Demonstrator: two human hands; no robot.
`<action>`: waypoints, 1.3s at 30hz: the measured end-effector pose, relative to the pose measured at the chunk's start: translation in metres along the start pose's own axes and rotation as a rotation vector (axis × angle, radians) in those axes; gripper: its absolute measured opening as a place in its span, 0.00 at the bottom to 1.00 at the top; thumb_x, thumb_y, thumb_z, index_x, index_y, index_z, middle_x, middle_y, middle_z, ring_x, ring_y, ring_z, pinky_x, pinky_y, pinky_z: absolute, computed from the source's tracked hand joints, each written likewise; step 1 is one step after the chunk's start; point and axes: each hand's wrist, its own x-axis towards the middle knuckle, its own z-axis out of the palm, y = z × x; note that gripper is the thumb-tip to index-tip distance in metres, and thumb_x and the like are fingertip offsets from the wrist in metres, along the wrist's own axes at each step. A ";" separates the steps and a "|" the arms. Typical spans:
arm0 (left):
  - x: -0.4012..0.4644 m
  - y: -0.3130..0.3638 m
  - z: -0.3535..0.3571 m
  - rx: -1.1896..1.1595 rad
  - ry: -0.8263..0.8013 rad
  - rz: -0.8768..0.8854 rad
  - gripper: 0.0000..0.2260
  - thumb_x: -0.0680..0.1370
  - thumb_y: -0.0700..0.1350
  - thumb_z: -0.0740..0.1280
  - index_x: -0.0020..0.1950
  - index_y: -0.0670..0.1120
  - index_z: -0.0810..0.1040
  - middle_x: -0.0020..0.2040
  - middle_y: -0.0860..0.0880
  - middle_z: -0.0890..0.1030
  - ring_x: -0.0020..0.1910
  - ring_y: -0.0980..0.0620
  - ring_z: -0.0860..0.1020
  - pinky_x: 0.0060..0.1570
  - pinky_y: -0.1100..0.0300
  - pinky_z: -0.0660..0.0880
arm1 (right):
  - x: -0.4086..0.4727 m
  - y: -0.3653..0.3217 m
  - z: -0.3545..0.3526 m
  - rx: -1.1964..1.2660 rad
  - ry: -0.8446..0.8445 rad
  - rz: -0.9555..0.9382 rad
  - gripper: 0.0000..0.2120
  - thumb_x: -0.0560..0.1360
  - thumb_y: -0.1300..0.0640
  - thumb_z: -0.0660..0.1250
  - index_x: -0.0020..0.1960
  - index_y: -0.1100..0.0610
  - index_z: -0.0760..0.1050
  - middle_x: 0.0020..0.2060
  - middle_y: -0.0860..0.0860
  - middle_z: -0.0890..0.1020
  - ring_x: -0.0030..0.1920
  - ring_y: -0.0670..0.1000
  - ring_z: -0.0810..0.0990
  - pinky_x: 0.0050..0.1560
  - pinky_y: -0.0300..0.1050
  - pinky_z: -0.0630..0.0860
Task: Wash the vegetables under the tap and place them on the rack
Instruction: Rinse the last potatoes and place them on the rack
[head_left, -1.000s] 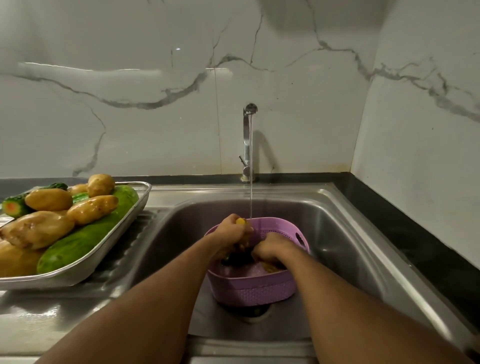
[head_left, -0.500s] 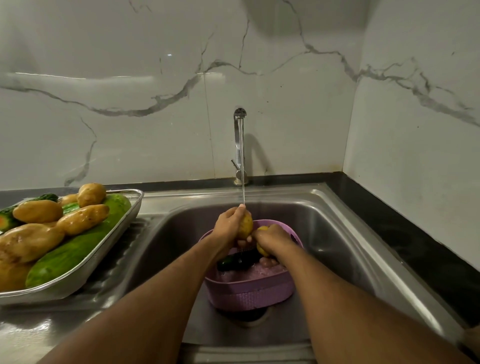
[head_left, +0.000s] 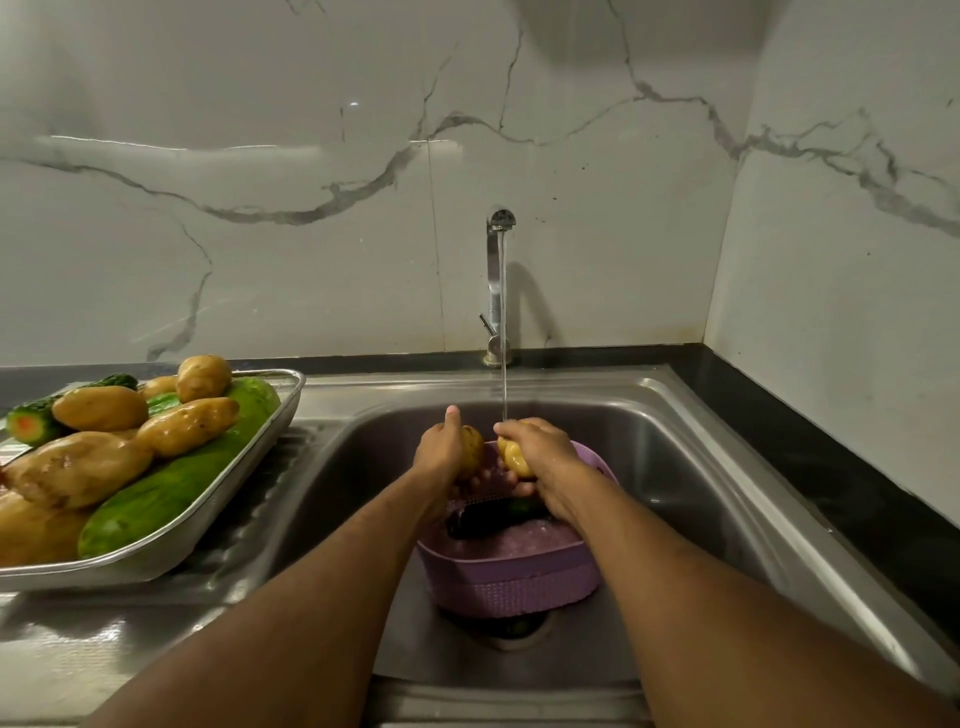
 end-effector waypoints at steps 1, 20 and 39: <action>-0.002 0.000 -0.003 -0.001 -0.003 -0.028 0.28 0.86 0.62 0.49 0.58 0.41 0.79 0.42 0.40 0.83 0.36 0.47 0.80 0.39 0.55 0.77 | -0.001 -0.002 0.002 0.004 0.010 0.006 0.13 0.81 0.47 0.68 0.56 0.57 0.78 0.36 0.56 0.81 0.26 0.49 0.75 0.23 0.38 0.65; -0.013 0.006 0.000 -0.064 -0.120 -0.066 0.10 0.81 0.42 0.64 0.51 0.36 0.81 0.38 0.40 0.84 0.42 0.40 0.81 0.48 0.46 0.78 | 0.006 -0.005 0.008 0.160 -0.069 -0.056 0.20 0.81 0.62 0.67 0.69 0.47 0.69 0.44 0.58 0.79 0.35 0.50 0.75 0.29 0.41 0.71; -0.006 0.005 0.010 -0.024 -0.079 0.114 0.12 0.86 0.50 0.59 0.57 0.42 0.76 0.44 0.41 0.79 0.34 0.48 0.76 0.33 0.57 0.72 | 0.008 -0.007 0.009 0.059 0.062 -0.122 0.18 0.87 0.50 0.53 0.75 0.43 0.69 0.58 0.60 0.79 0.41 0.54 0.76 0.32 0.43 0.74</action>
